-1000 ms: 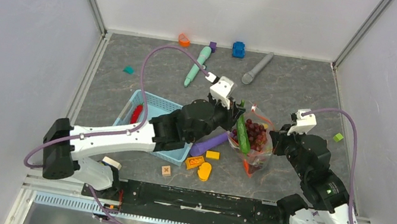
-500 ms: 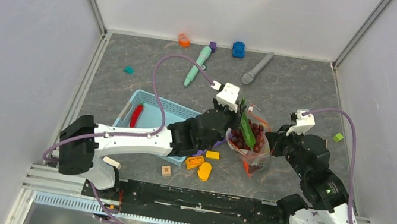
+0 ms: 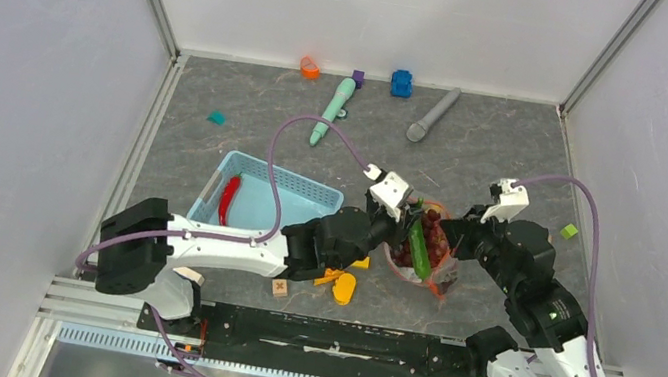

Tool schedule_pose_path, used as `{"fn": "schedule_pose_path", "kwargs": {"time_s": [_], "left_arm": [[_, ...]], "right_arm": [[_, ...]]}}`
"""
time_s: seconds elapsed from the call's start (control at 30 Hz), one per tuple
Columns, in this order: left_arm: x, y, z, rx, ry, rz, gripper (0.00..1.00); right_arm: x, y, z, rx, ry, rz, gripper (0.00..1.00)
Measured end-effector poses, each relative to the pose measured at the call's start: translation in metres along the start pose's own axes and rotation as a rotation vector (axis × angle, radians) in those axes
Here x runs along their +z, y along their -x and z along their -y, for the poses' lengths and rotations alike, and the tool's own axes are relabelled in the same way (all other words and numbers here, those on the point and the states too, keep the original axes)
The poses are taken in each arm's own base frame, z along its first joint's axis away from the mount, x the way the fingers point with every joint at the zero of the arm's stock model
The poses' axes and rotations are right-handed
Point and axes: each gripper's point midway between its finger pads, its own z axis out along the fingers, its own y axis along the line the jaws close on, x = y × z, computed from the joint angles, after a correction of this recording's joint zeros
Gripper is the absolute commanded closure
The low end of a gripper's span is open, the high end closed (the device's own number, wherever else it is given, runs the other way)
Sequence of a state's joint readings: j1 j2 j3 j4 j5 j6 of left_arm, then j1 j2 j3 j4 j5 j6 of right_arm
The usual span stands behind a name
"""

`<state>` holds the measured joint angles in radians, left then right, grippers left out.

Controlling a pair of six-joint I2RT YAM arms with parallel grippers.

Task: Place the food in the zip-top bag and seal the zipper
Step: Place the fake vegetable in the zipper food storage bag.

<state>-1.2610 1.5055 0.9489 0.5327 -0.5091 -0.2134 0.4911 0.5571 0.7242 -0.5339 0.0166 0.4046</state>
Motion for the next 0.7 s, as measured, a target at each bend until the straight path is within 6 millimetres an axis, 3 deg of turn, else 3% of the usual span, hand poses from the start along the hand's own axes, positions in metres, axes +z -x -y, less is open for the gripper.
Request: {"fn": "schedule_pose_path", "kwargs": {"time_s": [0.33,0.47,0.7], "left_arm": [[0.009,-0.013,0.014,0.047,-0.029,-0.091,0.91],[0.008,-0.019,0.014,0.035,-0.016,-0.116,0.98],[0.0,-0.027,-0.021,-0.098,0.229,-0.062,0.98]], "right_arm": [[-0.006,0.016,-0.013,0.023,0.062,0.065,1.0],[-0.008,0.019,-0.014,0.035,0.066,0.077,1.0],[-0.004,0.02,-0.011,0.111,0.044,0.118,1.0]]}}
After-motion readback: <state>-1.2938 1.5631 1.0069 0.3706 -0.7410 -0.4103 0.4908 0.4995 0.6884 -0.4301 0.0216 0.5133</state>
